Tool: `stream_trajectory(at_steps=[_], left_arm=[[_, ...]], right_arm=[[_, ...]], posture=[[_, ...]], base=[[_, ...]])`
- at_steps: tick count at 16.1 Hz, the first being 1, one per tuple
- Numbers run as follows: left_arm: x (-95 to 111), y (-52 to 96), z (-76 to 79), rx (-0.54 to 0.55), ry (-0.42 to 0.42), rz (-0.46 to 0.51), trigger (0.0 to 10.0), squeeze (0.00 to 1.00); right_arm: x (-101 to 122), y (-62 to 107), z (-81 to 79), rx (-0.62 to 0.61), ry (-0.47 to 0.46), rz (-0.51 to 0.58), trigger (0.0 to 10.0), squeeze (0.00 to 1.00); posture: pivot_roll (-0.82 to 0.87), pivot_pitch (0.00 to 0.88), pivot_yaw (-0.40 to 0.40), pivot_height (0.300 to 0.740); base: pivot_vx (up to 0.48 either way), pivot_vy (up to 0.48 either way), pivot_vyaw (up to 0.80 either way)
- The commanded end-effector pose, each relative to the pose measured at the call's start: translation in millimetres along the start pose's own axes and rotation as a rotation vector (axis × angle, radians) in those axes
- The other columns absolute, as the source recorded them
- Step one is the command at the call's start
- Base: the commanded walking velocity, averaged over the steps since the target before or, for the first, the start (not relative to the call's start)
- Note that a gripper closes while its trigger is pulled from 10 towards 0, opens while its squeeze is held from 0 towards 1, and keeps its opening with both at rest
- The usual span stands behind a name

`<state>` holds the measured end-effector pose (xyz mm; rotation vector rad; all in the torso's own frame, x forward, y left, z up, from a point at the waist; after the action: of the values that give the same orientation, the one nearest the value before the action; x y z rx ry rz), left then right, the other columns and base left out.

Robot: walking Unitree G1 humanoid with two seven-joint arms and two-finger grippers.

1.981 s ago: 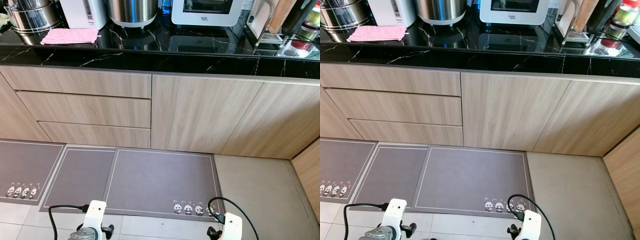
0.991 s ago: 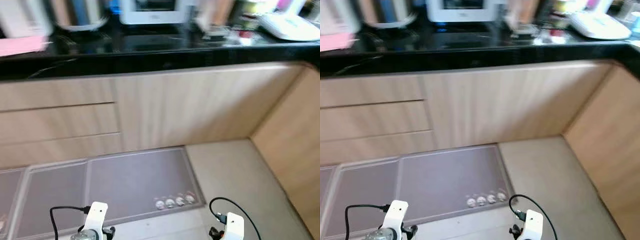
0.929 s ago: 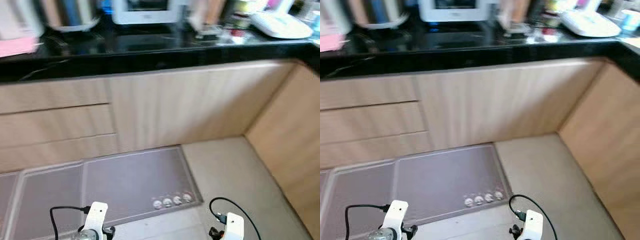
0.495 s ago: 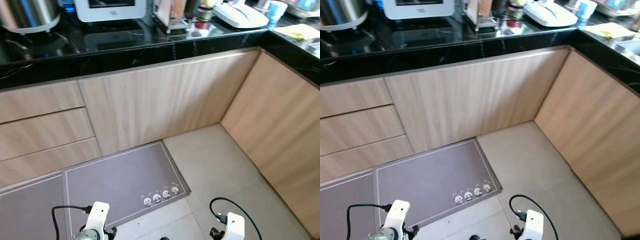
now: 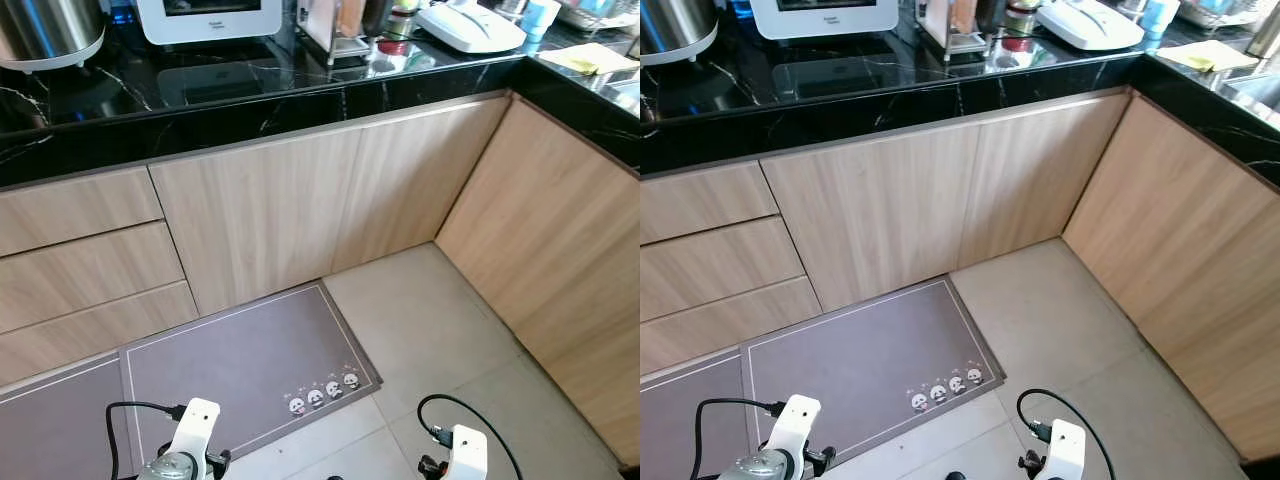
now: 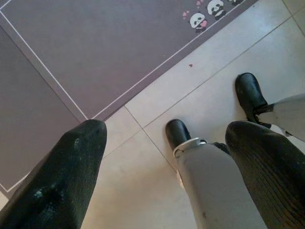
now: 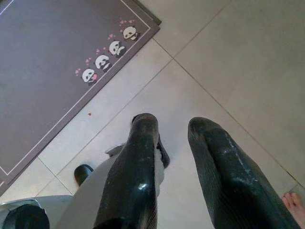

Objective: Kitchen organization

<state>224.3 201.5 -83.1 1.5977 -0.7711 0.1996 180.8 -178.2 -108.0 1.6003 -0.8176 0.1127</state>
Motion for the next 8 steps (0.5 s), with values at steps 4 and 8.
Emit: stream_trajectory(at_steps=[4, 8], left_arm=[[-3.9, 0.3, 4.2, -0.034, -0.065, -0.015, 10.0, 0.0], [-3.8, 0.1, 5.5, -0.035, -0.064, -0.013, 10.0, 0.0]], right_arm=[[-1.8, 0.5, 2.9, -0.009, 0.013, -0.012, 10.0, 0.0], [-1.5, 0.6, 4.4, -0.01, 0.02, -0.014, 10.0, 0.0]], posture=[[0.24, 0.123, -0.078, 0.74], [0.24, 0.12, -0.086, 0.74]], base=[[0.0, 0.0, -0.71], [0.0, 0.0, -0.69]])
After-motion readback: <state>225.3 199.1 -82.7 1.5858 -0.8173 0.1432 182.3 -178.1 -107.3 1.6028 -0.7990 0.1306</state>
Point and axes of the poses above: a point about 5 cm out from each wrist's last joint towards the gripper, its own y axis pointing back from the gripper into the wrist, its own x axis along the axis of the wrist's last joint, z = x × y, the point moved 2 cm from there along -y, pointing out of the wrist towards the gripper, and after that the axes turned 7 degrees about -y, right-handed, at the moved point
